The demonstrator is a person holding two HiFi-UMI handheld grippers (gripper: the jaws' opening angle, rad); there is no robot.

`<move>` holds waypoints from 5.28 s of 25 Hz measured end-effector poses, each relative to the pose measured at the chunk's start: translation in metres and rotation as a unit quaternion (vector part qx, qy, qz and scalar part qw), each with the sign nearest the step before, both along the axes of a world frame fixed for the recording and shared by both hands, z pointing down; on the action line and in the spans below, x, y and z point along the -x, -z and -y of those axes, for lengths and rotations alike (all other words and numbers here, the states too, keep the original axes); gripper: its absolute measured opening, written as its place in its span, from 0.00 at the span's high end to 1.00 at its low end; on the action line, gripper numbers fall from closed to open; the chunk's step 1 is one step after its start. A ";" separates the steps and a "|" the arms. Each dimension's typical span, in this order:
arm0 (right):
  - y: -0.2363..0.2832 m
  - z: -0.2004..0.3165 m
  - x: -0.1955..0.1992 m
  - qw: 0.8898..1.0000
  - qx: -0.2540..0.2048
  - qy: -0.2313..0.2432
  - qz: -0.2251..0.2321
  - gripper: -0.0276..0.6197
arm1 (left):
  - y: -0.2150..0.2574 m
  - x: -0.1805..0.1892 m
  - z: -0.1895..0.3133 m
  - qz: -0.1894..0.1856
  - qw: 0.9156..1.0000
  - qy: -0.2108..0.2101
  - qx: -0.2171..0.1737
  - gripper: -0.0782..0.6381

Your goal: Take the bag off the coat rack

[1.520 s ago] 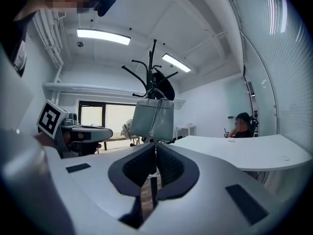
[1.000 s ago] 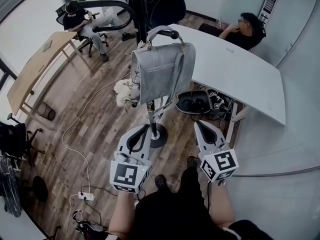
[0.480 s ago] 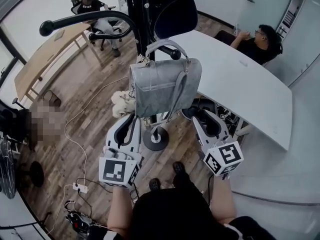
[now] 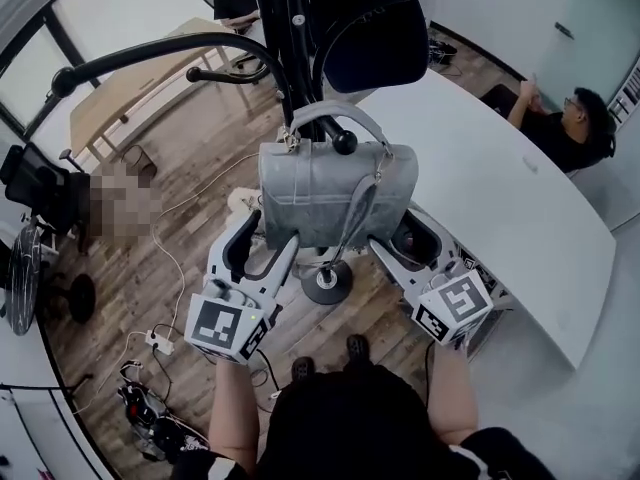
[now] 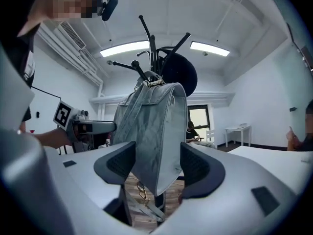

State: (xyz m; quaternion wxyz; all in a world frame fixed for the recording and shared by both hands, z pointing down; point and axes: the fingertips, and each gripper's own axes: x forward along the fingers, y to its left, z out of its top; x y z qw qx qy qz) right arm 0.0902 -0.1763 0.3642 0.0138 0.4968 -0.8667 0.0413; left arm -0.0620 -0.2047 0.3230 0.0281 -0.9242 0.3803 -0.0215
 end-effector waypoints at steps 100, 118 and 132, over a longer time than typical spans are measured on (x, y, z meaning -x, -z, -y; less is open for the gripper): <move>0.028 -0.083 0.076 0.997 -0.049 -0.033 -0.042 0.61 | 0.002 0.011 -0.091 0.011 0.996 -0.071 -0.048 0.49; -0.042 -0.185 0.121 0.987 0.059 -0.149 -0.030 0.61 | -0.073 0.052 -0.173 0.029 0.984 -0.173 0.042 0.49; -0.053 -0.206 0.118 0.983 0.091 -0.158 -0.036 0.62 | -0.086 0.048 -0.191 0.032 0.980 -0.179 0.077 0.49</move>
